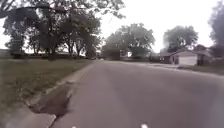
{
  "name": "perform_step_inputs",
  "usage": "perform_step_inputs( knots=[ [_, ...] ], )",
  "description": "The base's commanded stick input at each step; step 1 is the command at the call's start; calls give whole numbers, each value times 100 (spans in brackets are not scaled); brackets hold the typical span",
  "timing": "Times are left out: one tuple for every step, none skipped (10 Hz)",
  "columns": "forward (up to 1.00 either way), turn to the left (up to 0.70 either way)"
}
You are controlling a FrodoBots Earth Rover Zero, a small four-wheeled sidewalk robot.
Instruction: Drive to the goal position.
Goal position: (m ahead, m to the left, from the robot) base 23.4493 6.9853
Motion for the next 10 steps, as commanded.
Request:
perform_step_inputs(
  knots=[
    [100, 0],
    [100, 0],
    [100, 0],
    [100, -1],
    [100, -4],
    [100, -34],
    [100, -39],
    [100, -39],
    [100, -39],
    [100, -39]
  ],
)
